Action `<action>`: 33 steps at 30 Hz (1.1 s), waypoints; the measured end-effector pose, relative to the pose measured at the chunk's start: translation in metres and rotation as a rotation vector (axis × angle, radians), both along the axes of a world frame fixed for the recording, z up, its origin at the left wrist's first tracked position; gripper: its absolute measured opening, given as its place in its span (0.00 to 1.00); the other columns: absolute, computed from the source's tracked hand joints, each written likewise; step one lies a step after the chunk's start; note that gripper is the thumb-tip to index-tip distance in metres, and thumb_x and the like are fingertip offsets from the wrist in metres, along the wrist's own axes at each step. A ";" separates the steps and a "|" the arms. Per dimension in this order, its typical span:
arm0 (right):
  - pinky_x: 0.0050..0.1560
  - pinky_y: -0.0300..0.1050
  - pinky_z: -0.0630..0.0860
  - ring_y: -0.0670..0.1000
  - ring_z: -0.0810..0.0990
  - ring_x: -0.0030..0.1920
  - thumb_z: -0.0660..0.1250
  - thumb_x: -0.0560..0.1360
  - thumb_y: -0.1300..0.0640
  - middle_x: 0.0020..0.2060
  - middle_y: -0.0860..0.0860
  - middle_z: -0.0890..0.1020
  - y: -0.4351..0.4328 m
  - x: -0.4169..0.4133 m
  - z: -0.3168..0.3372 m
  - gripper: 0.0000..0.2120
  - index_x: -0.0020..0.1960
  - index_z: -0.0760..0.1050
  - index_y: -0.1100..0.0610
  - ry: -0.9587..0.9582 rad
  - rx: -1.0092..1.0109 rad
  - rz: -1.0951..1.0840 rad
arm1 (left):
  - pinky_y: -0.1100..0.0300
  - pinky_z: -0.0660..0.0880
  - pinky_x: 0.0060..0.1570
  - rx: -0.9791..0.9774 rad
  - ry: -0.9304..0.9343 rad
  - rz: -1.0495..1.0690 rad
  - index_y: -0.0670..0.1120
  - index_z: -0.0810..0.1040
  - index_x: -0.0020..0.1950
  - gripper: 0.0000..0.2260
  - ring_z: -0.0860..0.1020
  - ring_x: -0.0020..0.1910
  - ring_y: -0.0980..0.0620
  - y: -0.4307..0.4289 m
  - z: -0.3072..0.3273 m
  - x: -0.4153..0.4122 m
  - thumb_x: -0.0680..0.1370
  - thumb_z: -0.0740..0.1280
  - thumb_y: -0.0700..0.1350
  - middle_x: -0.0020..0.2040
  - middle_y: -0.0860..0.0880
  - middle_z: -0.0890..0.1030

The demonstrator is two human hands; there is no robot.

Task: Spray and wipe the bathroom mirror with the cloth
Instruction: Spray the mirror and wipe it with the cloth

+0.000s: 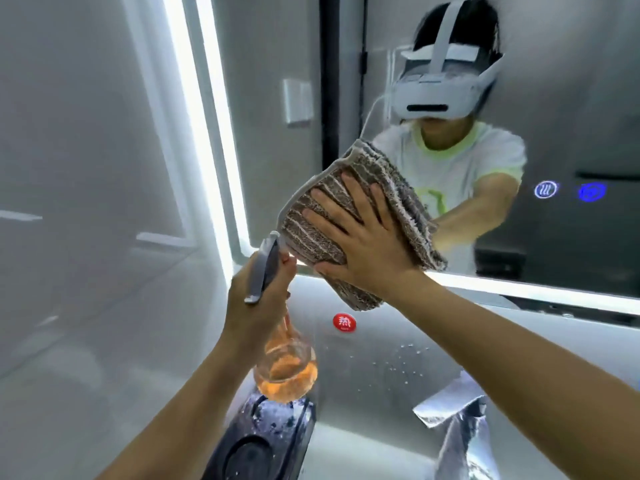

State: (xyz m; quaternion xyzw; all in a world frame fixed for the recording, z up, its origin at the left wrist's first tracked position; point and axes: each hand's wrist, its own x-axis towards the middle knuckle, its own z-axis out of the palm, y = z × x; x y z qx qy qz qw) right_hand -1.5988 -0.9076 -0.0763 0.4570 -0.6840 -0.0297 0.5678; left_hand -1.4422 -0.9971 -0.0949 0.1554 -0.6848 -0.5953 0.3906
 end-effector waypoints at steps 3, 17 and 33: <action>0.70 0.58 0.38 0.63 0.56 0.69 0.57 0.71 0.36 0.69 0.53 0.70 -0.006 -0.001 -0.005 0.31 0.69 0.68 0.51 -0.012 -0.009 0.020 | 0.50 0.74 0.43 -0.033 -0.027 0.017 0.43 0.76 0.45 0.07 0.74 0.41 0.48 -0.012 -0.012 0.005 0.74 0.67 0.46 0.41 0.40 0.76; 0.72 0.52 0.44 0.54 0.60 0.70 0.57 0.74 0.36 0.68 0.46 0.70 0.121 -0.030 -0.034 0.27 0.69 0.67 0.46 0.081 0.026 -0.025 | 0.52 0.76 0.40 -0.097 -0.037 -0.036 0.38 0.77 0.46 0.09 0.77 0.39 0.46 0.088 -0.021 -0.027 0.75 0.67 0.44 0.42 0.34 0.79; 0.72 0.52 0.45 0.52 0.44 0.75 0.51 0.78 0.37 0.70 0.45 0.62 0.414 -0.101 -0.027 0.27 0.74 0.52 0.44 0.080 -0.088 -0.252 | 0.49 0.74 0.41 -0.170 0.063 -0.336 0.69 0.77 0.45 0.10 0.73 0.42 0.48 0.301 0.003 -0.095 0.65 0.65 0.57 0.42 0.40 0.75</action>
